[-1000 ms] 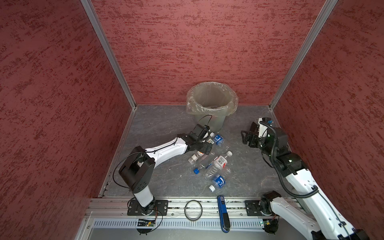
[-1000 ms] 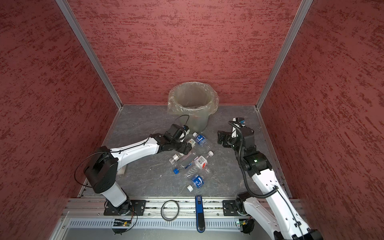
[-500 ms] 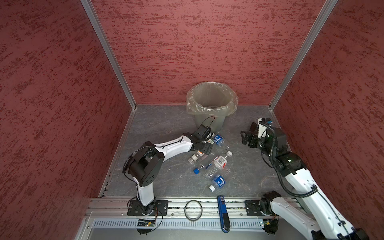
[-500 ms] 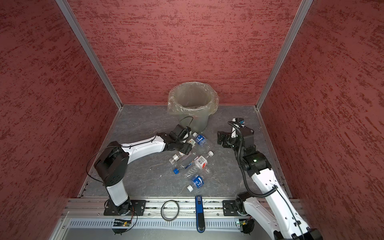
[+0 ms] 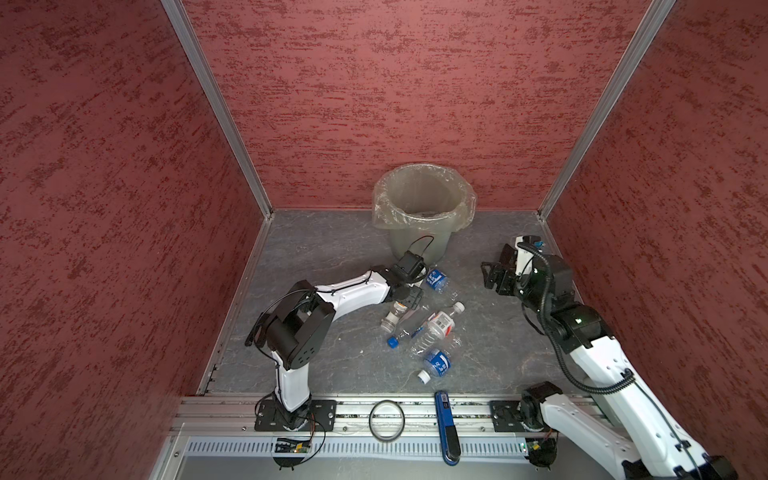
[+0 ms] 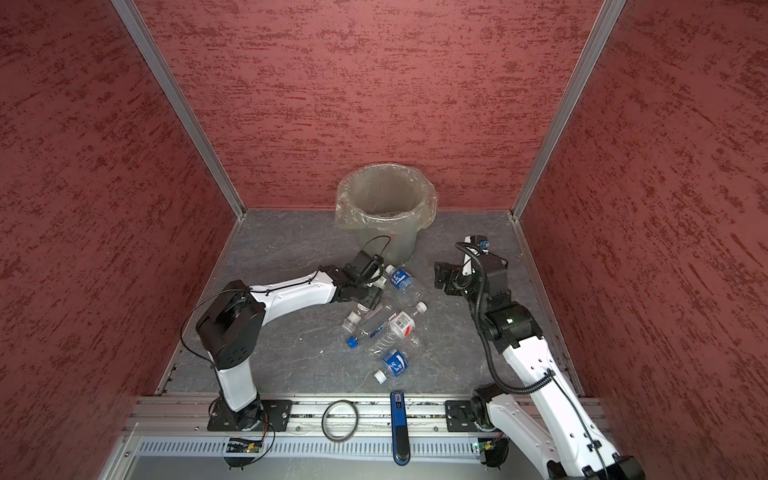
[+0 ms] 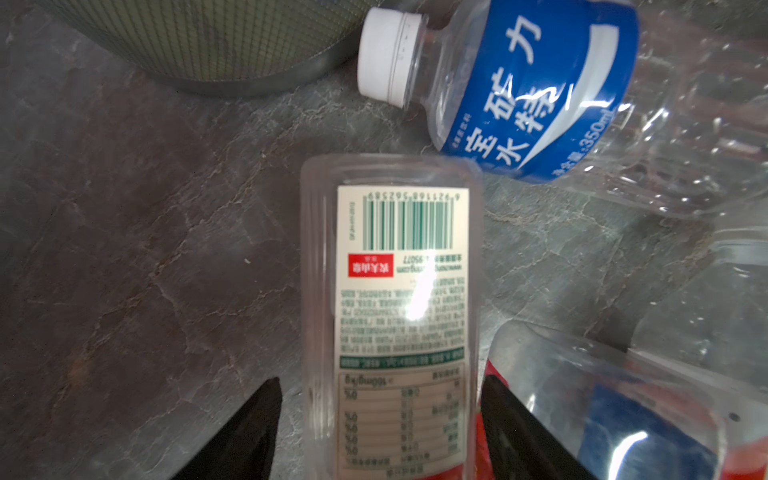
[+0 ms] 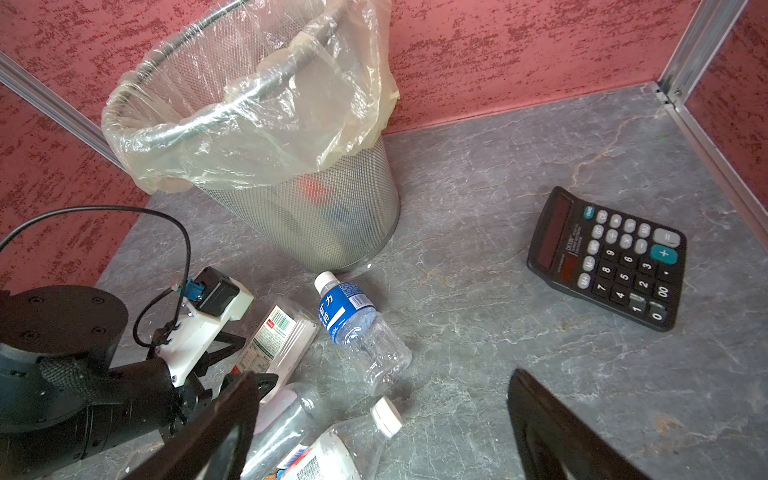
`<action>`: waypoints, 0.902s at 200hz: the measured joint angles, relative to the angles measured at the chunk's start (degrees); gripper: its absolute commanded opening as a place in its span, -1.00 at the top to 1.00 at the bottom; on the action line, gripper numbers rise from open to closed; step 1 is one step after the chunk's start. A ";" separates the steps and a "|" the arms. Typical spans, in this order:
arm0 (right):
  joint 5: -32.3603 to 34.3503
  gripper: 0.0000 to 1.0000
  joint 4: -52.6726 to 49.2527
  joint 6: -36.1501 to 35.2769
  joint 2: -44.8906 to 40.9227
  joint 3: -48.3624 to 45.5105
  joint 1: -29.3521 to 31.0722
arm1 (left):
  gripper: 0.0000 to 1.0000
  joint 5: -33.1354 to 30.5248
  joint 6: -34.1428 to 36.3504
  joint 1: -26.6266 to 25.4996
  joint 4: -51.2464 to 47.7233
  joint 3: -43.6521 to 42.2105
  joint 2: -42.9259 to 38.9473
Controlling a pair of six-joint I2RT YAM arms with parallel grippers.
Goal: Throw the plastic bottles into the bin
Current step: 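Draw the right gripper back while the left gripper reaches the white-label bottle, then close the left gripper on the white-label rectangular bottle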
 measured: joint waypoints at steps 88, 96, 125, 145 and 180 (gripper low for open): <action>-0.17 -0.80 0.02 -0.02 -0.33 0.00 0.00 | -0.11 -3.10 -1.20 -0.31 -1.36 0.35 2.75; -0.15 -0.80 0.02 -0.02 -0.48 0.00 0.00 | -0.09 -3.21 -1.20 -0.35 -1.07 -0.15 2.38; -0.15 -0.79 0.02 0.00 -0.76 0.00 0.00 | -0.08 -3.76 -1.36 -0.85 -0.57 -2.32 -0.17; -0.17 -0.78 0.02 0.00 -0.79 0.00 0.00 | -0.05 -4.22 -1.75 -1.44 -0.02 -4.35 -3.67; -0.20 -0.77 0.04 0.00 -0.79 0.00 0.00 | 0.02 -5.90 -2.91 -3.04 0.85 -8.96 -13.44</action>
